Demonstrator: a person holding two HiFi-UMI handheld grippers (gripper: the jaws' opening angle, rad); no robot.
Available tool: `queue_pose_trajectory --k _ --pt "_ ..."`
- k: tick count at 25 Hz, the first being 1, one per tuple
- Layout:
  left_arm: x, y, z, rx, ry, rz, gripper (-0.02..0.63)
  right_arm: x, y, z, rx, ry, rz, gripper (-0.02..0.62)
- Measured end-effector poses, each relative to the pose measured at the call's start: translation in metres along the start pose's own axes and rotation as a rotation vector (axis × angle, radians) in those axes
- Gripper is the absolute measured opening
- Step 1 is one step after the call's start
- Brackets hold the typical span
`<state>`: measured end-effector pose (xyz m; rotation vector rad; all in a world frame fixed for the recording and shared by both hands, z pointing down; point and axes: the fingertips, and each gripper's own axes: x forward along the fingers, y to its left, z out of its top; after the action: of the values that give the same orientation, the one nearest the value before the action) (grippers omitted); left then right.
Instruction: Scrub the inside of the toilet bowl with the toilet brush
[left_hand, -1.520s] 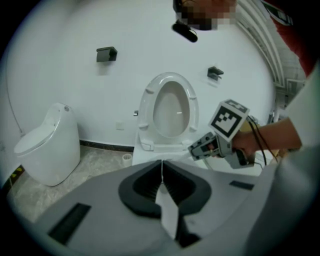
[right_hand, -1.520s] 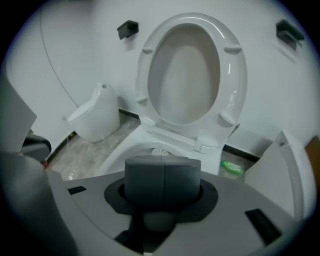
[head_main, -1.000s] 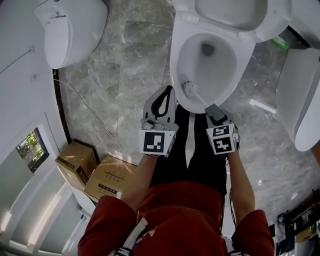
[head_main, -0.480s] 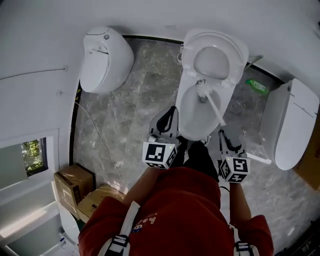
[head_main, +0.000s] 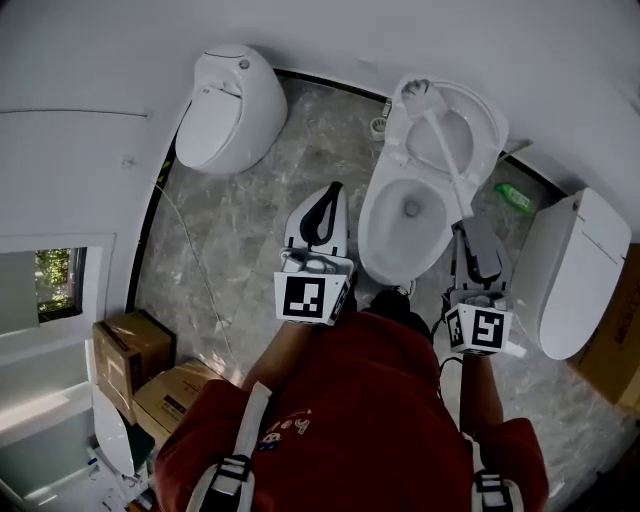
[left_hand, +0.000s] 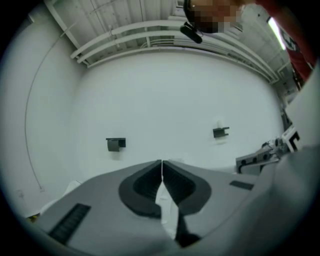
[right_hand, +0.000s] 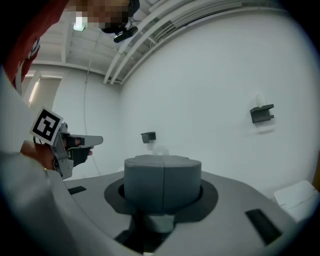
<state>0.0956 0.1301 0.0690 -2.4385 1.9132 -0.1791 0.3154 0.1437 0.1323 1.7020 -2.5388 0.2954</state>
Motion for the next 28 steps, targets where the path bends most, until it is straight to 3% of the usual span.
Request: queue_pose_trajectory --k 5,9,13,17,22,28 --pt "0.009 0.049 -0.015 -0.013 0.047 -0.005 -0.002 0.050 0.046 -0.013 -0.004 0.045 0.026 0.146" --pt "0.029 0.118 -0.042 -0.032 0.041 -0.013 -0.002 0.110 0.102 -0.022 -0.029 0.070 0.024 0.146" --pt "0.063 0.193 -0.081 -0.053 0.085 -0.052 -0.002 0.183 0.145 -0.041 -0.045 0.117 -0.035 0.146" --pt "0.098 0.275 -0.115 -0.093 0.141 -0.096 -0.002 0.256 0.184 -0.070 -0.036 0.261 -0.133 0.146" --pt "0.134 0.342 -0.168 -0.115 0.209 -0.126 -0.002 0.335 0.202 -0.147 -0.025 0.455 -0.205 0.146" --pt "0.182 0.334 -0.271 -0.136 0.279 -0.206 -0.002 0.406 0.172 -0.295 -0.014 0.723 -0.292 0.146"
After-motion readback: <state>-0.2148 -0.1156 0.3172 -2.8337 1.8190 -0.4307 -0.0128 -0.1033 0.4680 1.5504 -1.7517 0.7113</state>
